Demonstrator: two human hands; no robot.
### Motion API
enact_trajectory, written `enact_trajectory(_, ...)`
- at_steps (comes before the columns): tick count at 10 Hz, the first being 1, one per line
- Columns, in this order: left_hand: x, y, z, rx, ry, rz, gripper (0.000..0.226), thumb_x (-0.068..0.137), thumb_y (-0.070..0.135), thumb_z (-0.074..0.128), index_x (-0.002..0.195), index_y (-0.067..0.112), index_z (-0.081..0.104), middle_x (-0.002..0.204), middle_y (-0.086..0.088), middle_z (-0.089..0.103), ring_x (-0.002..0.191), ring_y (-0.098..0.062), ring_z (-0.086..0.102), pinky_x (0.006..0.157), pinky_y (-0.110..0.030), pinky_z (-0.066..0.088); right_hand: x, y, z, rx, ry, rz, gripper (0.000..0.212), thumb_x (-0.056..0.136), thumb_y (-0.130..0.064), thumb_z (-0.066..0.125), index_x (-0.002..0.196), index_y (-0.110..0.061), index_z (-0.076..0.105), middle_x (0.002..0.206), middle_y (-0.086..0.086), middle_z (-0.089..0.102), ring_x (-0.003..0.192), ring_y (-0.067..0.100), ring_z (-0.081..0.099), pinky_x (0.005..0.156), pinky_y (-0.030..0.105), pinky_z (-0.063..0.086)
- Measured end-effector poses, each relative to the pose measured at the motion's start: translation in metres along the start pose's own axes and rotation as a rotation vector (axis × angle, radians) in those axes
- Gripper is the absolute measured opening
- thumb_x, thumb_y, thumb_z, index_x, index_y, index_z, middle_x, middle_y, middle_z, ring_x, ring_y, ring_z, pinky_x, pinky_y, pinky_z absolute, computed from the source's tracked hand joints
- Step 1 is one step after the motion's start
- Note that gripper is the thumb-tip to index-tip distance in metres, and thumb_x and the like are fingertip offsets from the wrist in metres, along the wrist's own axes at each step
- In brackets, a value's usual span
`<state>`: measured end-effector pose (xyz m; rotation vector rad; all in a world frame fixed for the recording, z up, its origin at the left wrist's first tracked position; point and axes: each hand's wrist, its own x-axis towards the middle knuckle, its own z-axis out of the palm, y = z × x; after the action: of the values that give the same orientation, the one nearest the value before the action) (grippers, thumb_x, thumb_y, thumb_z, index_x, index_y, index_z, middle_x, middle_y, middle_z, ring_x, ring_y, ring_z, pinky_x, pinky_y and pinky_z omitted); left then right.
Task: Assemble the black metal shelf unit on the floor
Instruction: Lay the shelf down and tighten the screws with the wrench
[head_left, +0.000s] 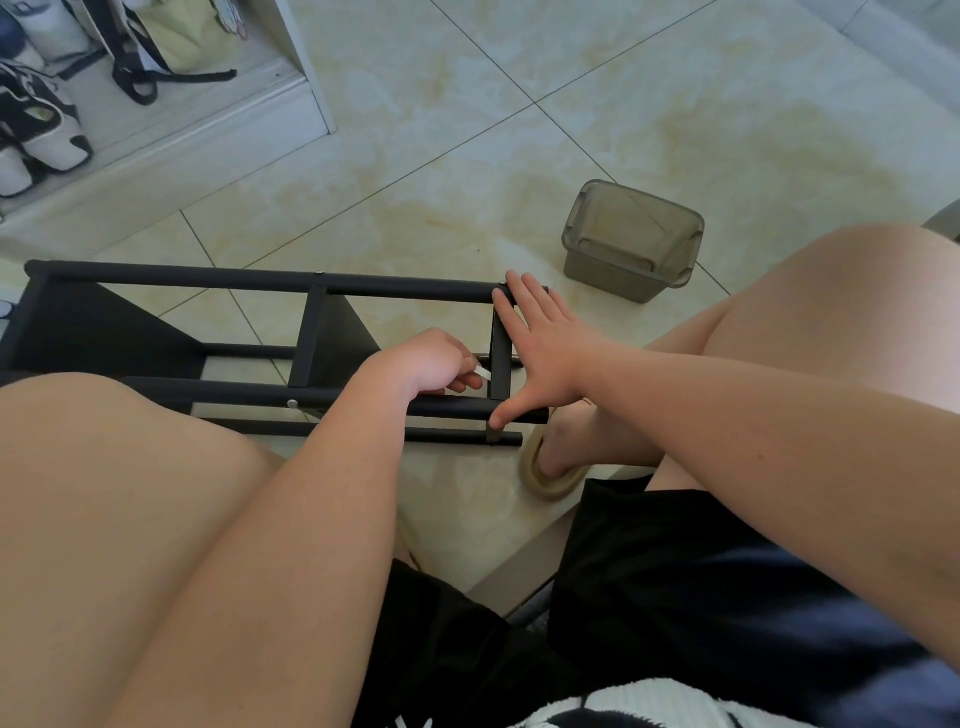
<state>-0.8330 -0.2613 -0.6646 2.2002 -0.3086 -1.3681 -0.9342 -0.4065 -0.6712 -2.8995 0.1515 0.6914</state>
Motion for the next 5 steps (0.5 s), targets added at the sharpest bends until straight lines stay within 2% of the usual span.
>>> enact_trajectory(1, -0.002, -0.0015, -0.001, 0.025, -0.019, 0.009, 0.019, 0.103, 0.018, 0.048, 0.09, 0.022, 0.061, 0.079, 0.01, 0.074, 0.08, -0.009, 0.065, 0.078, -0.027, 0.048, 0.0002, 0.0, 0.0003, -0.002, 0.0, 0.001, 0.159, 0.052, -0.101, 0.054, 0.157, -0.008, -0.021, 0.163, 0.016, -0.031, 0.151, 0.03, -0.029, 0.125, 0.046, -0.011)
enact_trajectory(2, -0.0027, -0.0025, -0.0015, 0.064, -0.031, 0.02, 0.02, 0.102, 0.016, 0.048, 0.088, 0.022, 0.062, 0.078, 0.01, 0.074, 0.08, -0.01, 0.065, 0.087, -0.029, 0.048, 0.0009, 0.0003, 0.001, -0.004, -0.002, 0.001, 0.159, 0.05, -0.102, 0.051, 0.157, -0.009, -0.021, 0.163, 0.015, -0.031, 0.151, 0.03, -0.029, 0.125, 0.046, -0.011)
enact_trajectory(3, -0.0029, -0.0043, -0.0026, 0.11, -0.038, 0.042, 0.021, 0.102, 0.017, 0.05, 0.086, 0.023, 0.062, 0.077, 0.012, 0.073, 0.077, -0.007, 0.065, 0.083, -0.028, 0.047, 0.0008, 0.0007, 0.0009, -0.003, -0.004, 0.001, 0.159, 0.05, -0.102, 0.051, 0.157, -0.009, -0.022, 0.163, 0.014, -0.031, 0.15, 0.03, -0.029, 0.125, 0.046, -0.011)
enact_trajectory(4, -0.0042, -0.006, -0.0038, 0.161, -0.05, 0.059, 0.018, 0.102, 0.016, 0.05, 0.089, 0.022, 0.062, 0.077, 0.014, 0.073, 0.079, -0.005, 0.065, 0.073, -0.024, 0.043, 0.0007, 0.0008, 0.0009, -0.001, -0.003, 0.0, 0.16, 0.05, -0.103, 0.05, 0.157, -0.009, -0.022, 0.163, 0.014, -0.031, 0.15, 0.03, -0.03, 0.125, 0.046, -0.011)
enact_trajectory(5, -0.0047, -0.0075, -0.004, 0.23, -0.057, 0.077, 0.021, 0.101, 0.018, 0.052, 0.085, 0.025, 0.063, 0.088, 0.011, 0.074, 0.095, -0.013, 0.065, 0.086, -0.03, 0.042, 0.0012, 0.0006, 0.0012, 0.001, -0.004, 0.002, 0.16, 0.049, -0.103, 0.05, 0.157, -0.009, -0.022, 0.162, 0.014, -0.032, 0.15, 0.029, -0.03, 0.125, 0.045, -0.012)
